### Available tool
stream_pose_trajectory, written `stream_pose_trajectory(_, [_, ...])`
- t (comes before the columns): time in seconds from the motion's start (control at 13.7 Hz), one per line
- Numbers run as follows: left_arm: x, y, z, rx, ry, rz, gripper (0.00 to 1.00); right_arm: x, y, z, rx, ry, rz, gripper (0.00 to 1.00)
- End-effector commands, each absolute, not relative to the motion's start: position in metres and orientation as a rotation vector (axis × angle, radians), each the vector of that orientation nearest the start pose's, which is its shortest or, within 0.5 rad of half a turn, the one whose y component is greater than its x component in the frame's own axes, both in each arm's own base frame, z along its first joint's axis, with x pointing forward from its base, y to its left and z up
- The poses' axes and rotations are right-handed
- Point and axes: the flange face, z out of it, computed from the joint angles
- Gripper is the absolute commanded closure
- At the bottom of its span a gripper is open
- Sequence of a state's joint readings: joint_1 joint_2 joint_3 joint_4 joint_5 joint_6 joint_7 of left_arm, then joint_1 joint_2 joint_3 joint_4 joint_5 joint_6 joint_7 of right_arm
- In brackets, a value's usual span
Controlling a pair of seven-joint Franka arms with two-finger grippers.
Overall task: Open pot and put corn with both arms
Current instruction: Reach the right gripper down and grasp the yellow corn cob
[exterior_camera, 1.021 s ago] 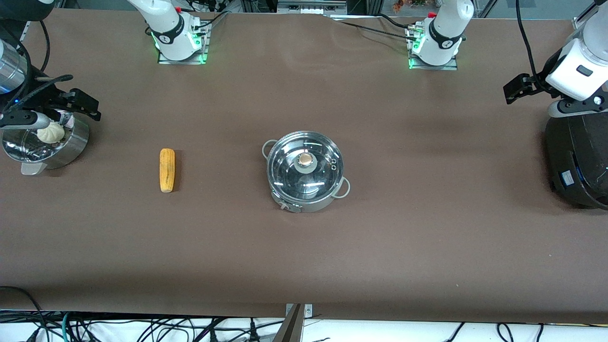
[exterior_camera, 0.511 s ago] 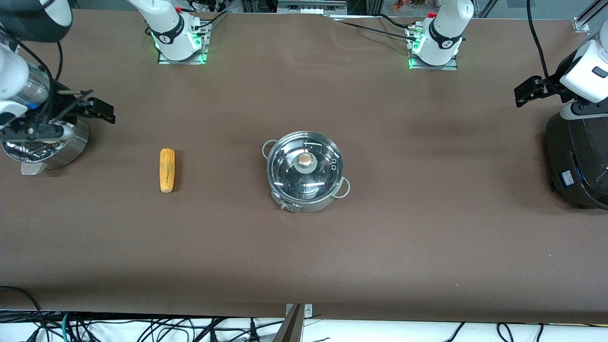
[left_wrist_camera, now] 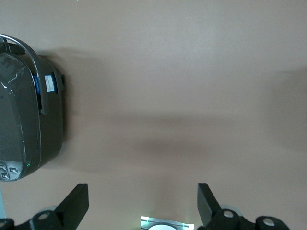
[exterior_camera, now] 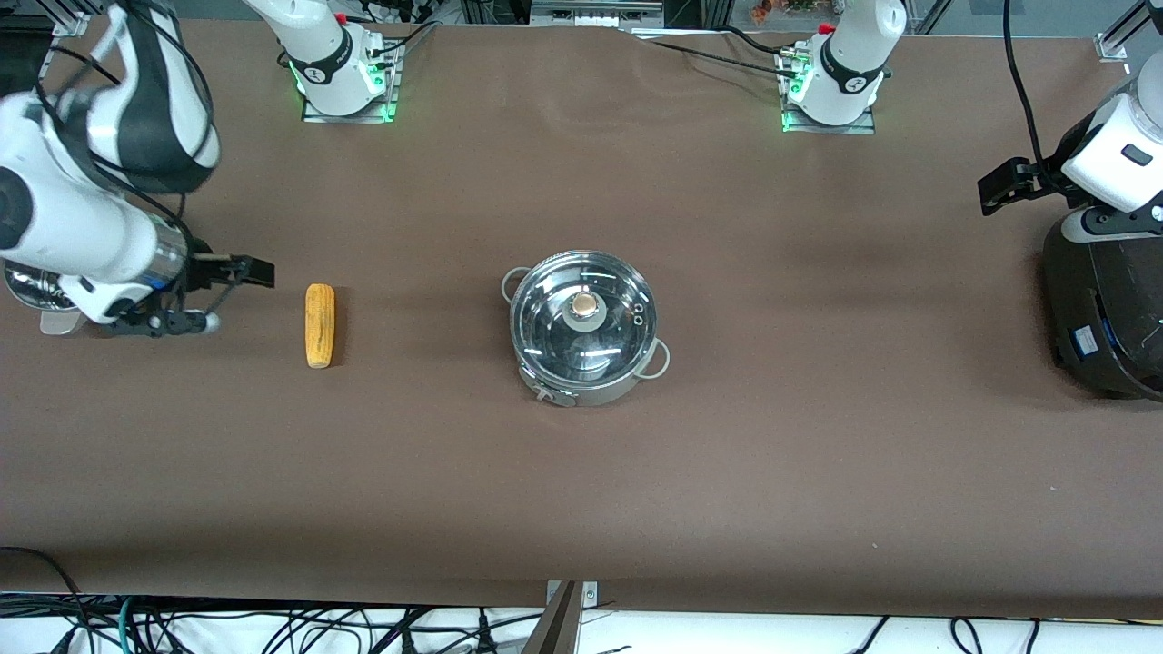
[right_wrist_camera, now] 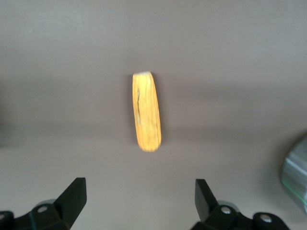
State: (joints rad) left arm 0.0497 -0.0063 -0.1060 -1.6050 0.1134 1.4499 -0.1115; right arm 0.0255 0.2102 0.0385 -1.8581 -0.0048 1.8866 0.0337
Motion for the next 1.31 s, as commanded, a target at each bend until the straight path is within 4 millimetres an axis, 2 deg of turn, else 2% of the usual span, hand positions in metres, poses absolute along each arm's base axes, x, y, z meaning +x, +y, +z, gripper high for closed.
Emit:
stream_pose_trajectory(0.0, [0.538,-0.022,0.610,-3.035,-0.101,0.193,0.00,0.587,0.040,0.330,-3.136,-0.038,0.241,0.00])
stream_pose_trajectory(0.15, [0.536,-0.024,0.611,-3.044,-0.119,0.194,0.00,0.582,0.040,0.292,-3.137,0.004,0.193,0.00])
stream_pose_trajectory(0.29, [0.537,-0.023,0.609,-3.045,-0.121,0.199,0.00,0.569,0.045,0.257,-3.138,0.055,0.138,0.00])
stream_pose_trajectory(0.36, [0.537,-0.023,0.609,-3.044,-0.121,0.199,0.00,0.563,0.059,0.246,-3.138,0.031,0.114,0.00])
stream_pose_trajectory(0.58, [0.536,-0.023,0.609,-3.043,-0.123,0.203,0.00,0.557,0.059,0.208,-3.137,0.029,0.148,0.00])
stream_pose_trajectory(0.88, [0.534,-0.007,0.600,-3.023,-0.161,0.263,0.00,0.557,0.057,0.192,-3.144,0.018,0.163,0.00])
stream_pose_trajectory(1.02, [0.534,-0.008,0.607,-3.037,-0.162,0.240,0.00,0.555,0.053,0.178,-3.146,0.023,0.183,0.00])
stream_pose_trajectory(1.09, [0.535,-0.012,0.609,-3.043,-0.148,0.224,0.00,0.555,0.053,0.178,-3.146,0.023,0.173,0.02])
stream_pose_trajectory(1.24, [0.535,-0.016,0.609,-3.055,-0.140,0.224,0.00,0.555,0.053,0.175,-3.146,0.021,0.178,0.18])
